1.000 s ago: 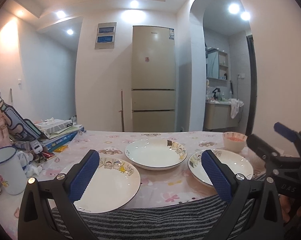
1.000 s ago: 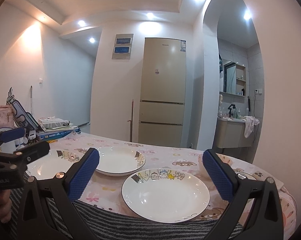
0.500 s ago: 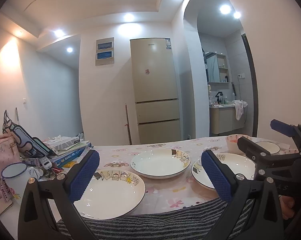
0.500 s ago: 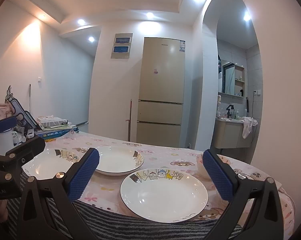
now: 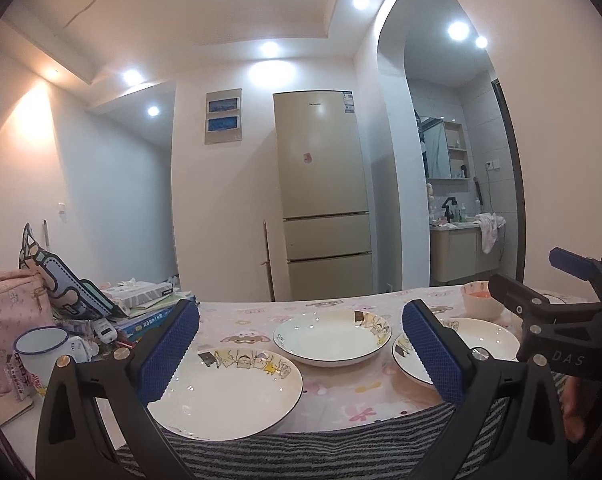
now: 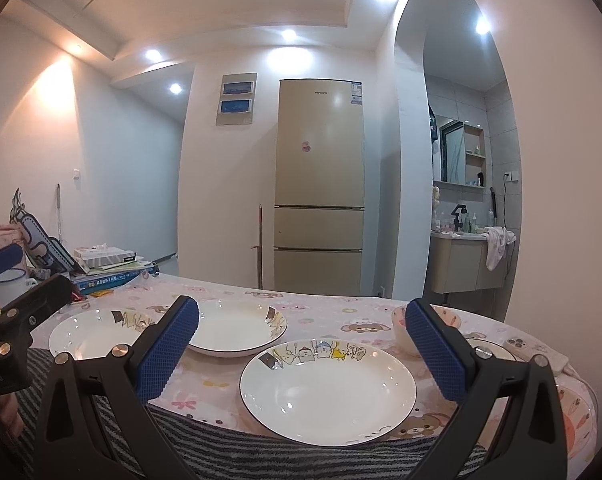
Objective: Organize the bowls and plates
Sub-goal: 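Move both grippers to the rim of the white cartoon-rim plate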
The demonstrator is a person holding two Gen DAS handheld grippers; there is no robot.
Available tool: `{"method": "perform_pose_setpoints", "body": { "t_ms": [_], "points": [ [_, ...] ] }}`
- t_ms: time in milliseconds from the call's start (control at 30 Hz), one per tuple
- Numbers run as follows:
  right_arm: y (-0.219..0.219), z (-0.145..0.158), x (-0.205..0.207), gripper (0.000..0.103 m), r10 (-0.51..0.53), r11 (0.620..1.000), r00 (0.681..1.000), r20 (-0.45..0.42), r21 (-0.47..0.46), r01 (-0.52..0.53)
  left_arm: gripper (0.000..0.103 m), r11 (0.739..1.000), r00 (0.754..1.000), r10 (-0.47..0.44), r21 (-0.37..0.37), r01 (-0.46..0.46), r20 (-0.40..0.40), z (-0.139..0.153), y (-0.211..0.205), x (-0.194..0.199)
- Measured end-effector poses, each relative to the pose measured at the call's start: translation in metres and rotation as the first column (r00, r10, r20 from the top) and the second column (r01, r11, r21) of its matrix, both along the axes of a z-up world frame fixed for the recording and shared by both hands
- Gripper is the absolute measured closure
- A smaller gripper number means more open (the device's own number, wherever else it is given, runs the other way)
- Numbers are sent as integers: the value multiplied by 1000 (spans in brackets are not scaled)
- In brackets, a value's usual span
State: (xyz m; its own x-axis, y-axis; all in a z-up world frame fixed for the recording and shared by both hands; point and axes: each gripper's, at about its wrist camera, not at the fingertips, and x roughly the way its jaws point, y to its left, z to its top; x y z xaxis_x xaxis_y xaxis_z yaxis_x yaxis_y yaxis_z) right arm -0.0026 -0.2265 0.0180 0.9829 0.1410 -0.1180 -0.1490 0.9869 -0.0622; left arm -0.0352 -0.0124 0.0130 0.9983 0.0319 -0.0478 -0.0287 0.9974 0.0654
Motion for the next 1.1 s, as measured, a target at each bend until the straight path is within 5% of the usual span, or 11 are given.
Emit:
{"method": "perform_pose_setpoints", "body": {
  "t_ms": [167, 367, 500, 867, 1000, 1100],
  "points": [
    [-8, 4, 1, 0, 23, 999, 1000, -5, 42, -22, 0, 1000, 1000, 4, -20, -4, -13, 4, 4, 0],
    [-24, 21, 13, 0, 94, 986, 987, -129, 151, -74, 0, 998, 998, -23, -64, 19, -59, 17, 18, -2],
    [-37, 39, 10, 0, 97, 977, 989, -113, 203, -73, 0, 997, 998, -18, -79, 14, -56, 33, 26, -7],
    [1, 95, 9, 2, 194, 973, 981, -23, 134, -189, 0, 996, 998, 30, -87, -35, -61, 53, 38, -10],
    [33, 101, 30, 12, 255, 965, 964, -79, 82, -249, 0, 990, 989, 23, -136, -43, -146, 49, 61, 11],
    [50, 104, 45, 15, 311, 949, 942, -129, 99, -300, 10, 975, 974, 9, -216, -59, -228, 42, 92, 33]
  ]
}}
